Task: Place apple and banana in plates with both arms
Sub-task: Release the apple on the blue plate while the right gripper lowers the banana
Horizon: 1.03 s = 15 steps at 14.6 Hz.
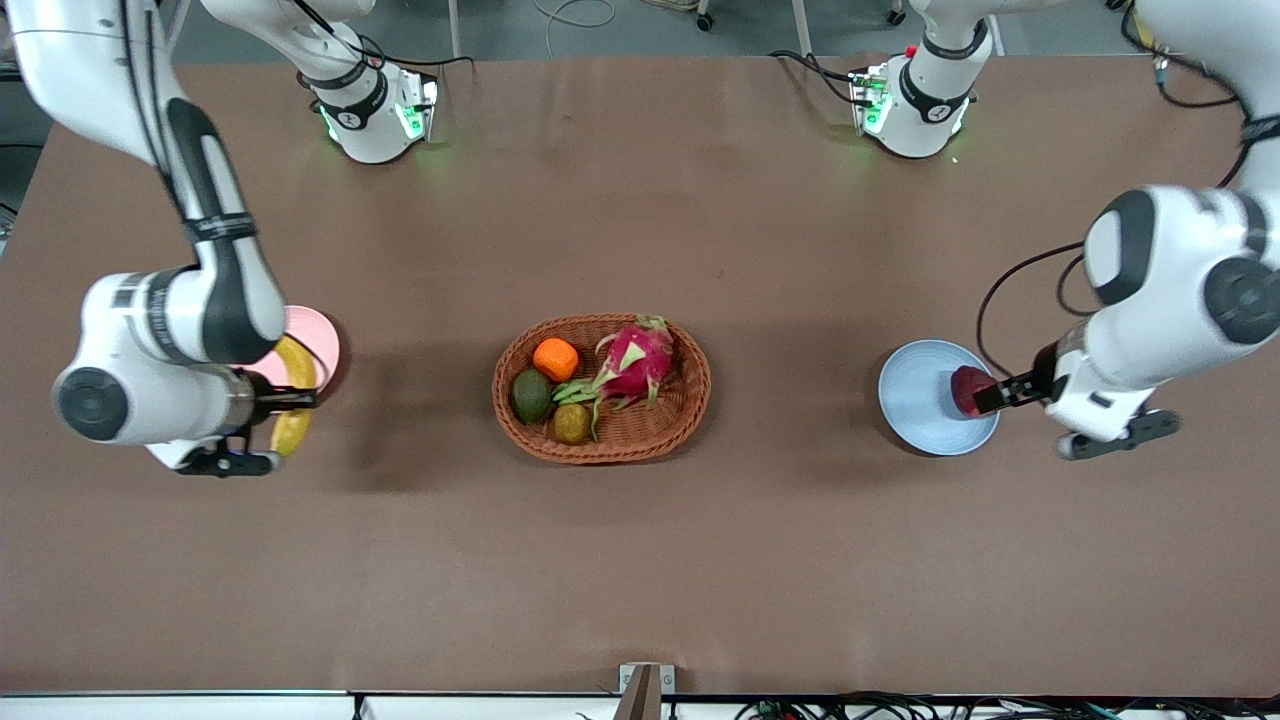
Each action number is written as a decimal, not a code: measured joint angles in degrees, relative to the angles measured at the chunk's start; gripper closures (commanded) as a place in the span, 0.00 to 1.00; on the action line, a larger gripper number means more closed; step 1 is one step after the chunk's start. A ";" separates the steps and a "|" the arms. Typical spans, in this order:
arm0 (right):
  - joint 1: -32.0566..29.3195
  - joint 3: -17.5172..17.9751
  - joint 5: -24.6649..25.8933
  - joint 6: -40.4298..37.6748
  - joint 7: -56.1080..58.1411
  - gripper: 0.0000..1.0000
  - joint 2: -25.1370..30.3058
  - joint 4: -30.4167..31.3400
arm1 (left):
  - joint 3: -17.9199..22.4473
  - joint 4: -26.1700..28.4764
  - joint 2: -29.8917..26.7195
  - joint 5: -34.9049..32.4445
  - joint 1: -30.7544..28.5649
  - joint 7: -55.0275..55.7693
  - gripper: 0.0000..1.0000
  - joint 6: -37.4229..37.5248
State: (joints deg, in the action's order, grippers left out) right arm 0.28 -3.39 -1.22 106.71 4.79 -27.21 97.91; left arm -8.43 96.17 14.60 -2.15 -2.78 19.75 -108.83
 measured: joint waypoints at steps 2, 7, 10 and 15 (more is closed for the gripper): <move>-3.05 0.03 0.09 2.91 4.31 0.89 1.36 4.78 | 0.04 -5.71 -1.99 0.00 -0.04 -2.34 0.00 6.10; -5.05 0.14 0.54 10.16 6.49 0.86 6.15 16.52 | 0.11 -12.96 -6.48 0.00 -0.35 -6.62 0.00 15.64; -6.21 0.14 0.57 15.85 7.14 0.85 7.09 21.62 | 0.06 -13.11 -9.15 0.00 -0.34 -10.47 0.00 19.15; -6.30 0.46 0.59 21.44 7.15 0.00 7.13 25.47 | 4.02 -12.60 -12.09 0.00 3.57 -13.91 0.00 22.83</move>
State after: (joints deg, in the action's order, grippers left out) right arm -6.01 -2.94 -0.64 128.15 11.94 -20.09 123.38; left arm -4.40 83.57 2.52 -2.15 0.79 5.84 -86.00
